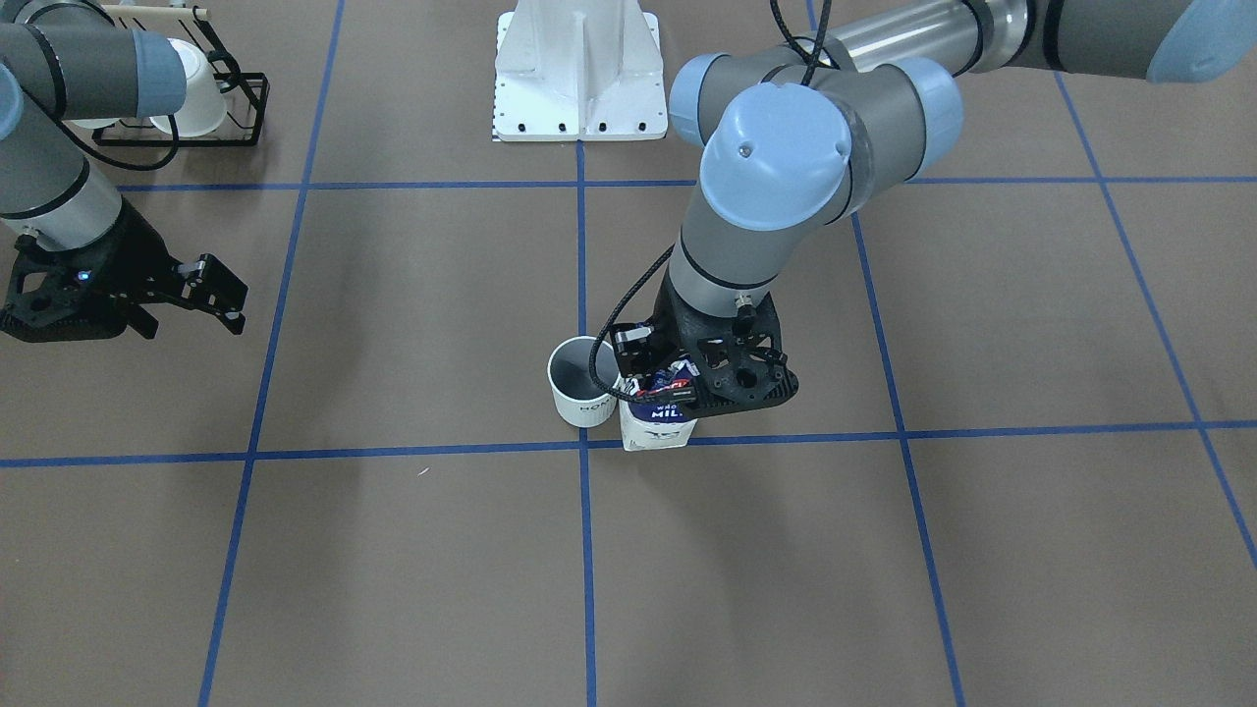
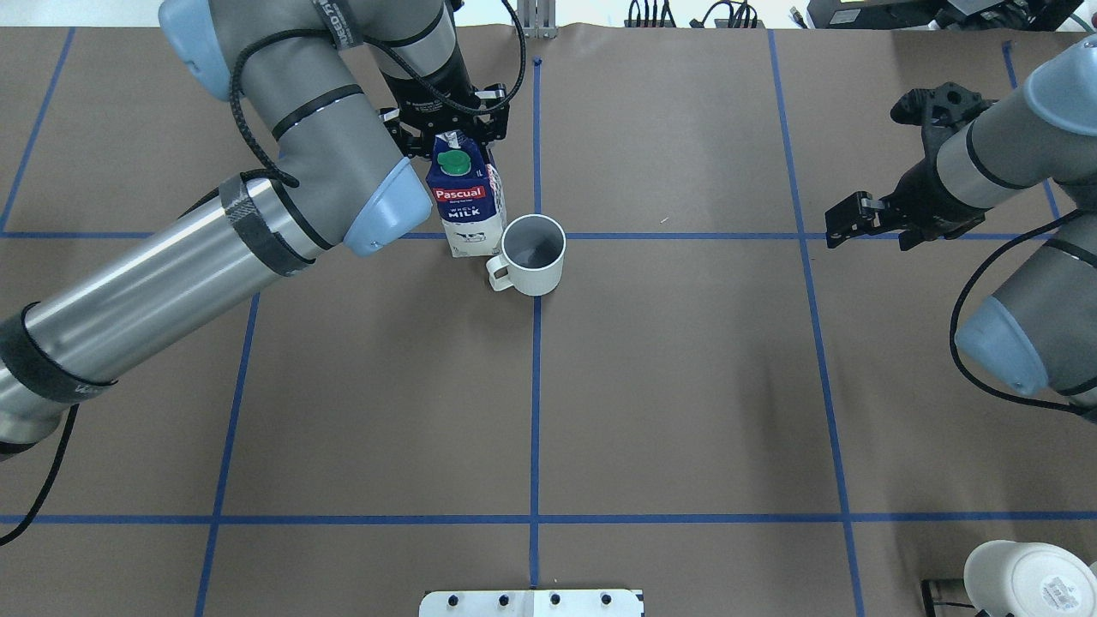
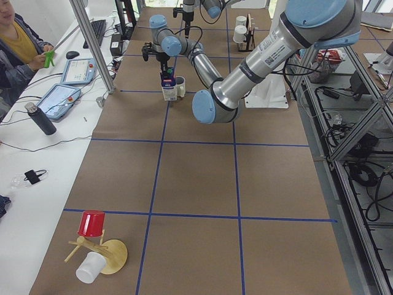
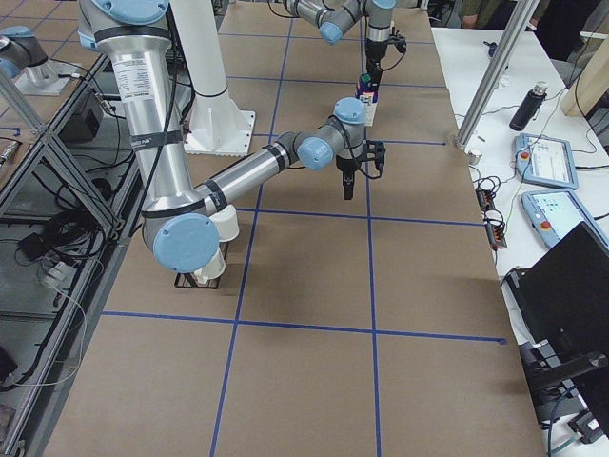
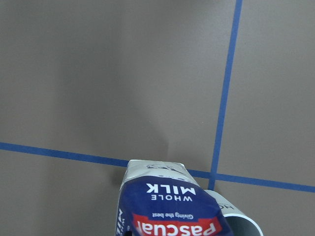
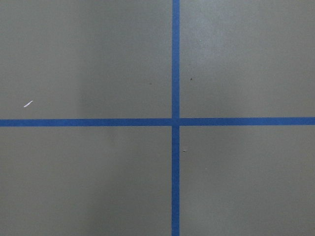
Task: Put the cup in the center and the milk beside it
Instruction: 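Lower the milk carton beside the mug with the left gripper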
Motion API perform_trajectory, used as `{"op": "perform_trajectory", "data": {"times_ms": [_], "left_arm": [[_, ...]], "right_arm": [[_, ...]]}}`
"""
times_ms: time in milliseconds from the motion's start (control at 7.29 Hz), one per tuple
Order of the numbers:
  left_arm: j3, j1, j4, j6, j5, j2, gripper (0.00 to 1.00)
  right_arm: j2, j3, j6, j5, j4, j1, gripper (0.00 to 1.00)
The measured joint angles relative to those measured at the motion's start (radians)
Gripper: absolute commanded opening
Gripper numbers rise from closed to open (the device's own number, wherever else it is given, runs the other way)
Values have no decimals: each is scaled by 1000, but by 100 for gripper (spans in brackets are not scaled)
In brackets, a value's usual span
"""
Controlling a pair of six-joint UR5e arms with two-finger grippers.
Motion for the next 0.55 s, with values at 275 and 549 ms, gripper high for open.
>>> {"op": "perform_trajectory", "data": {"times_ms": [275,549], "left_arm": [[45,1,-56,-1,14,-5,57],[64,4,-76,-4,33,-8,88]], "right_arm": [[-2,1,0,0,0,1,100],[-3,1,0,0,0,2,100]]}}
